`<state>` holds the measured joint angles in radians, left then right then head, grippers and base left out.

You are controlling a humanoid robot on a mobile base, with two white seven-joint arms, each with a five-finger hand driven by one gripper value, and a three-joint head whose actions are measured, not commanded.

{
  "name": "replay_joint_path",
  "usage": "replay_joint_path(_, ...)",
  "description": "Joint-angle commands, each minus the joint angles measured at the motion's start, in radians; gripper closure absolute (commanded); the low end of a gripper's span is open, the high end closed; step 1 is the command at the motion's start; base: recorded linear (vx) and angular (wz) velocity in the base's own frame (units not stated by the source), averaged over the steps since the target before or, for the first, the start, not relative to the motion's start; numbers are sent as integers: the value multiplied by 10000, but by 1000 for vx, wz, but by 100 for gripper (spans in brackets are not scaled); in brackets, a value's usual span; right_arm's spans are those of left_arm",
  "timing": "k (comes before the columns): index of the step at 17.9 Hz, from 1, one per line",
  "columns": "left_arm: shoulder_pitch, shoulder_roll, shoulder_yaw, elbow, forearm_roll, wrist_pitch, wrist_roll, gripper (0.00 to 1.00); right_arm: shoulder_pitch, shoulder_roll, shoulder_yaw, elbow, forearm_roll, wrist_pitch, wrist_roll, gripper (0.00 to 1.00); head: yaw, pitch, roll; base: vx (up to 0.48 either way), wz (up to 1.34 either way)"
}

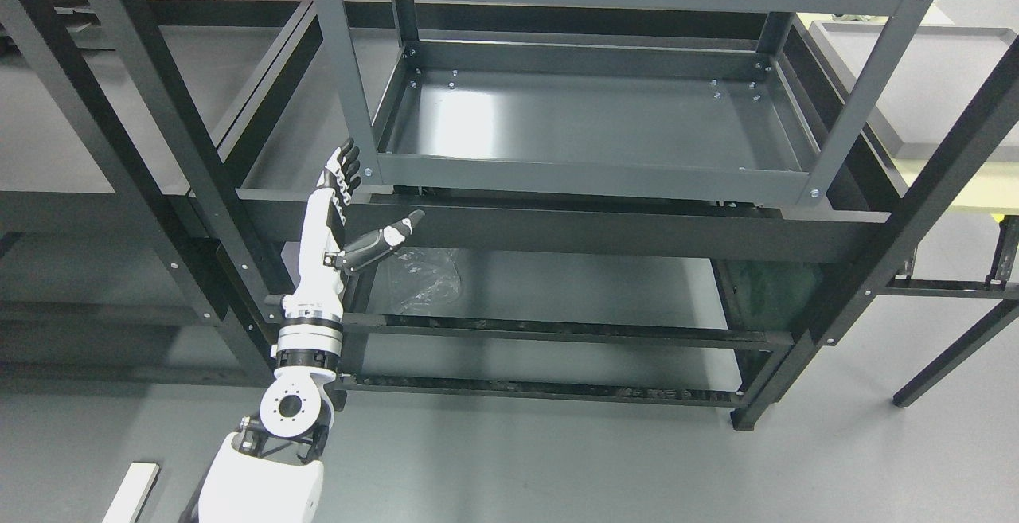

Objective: Place yellow IKEA cup on middle right shelf

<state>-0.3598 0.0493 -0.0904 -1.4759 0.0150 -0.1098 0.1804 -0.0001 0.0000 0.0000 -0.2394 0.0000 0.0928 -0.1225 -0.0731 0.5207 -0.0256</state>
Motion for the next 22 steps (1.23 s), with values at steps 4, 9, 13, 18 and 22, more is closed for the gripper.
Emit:
replay_joint_path(4,1449,-318,904,416,-289,-114,-423,4,139,-175,169,1,-245,7,59,1,0,0,0,28,-1)
replay_joint_path(9,1420,-318,858,309,-104,71,-408,3,139,-175,169,1,-245,7,59,1,0,0,0,36,55)
replay_joint_path(13,1328,-318,843,110,-89,55,-408,3,139,-175,169,1,-245,7,59,1,0,0,0,37,-1)
replay_joint_path(18,1236,-318,827,33,3,55,-408,2,139,-175,169,1,-245,7,59,1,0,0,0,20,-20)
replay_joint_path(22,1251,-318,843,33,3,55,-408,2,139,-175,169,1,-245,7,59,1,0,0,0,0,0)
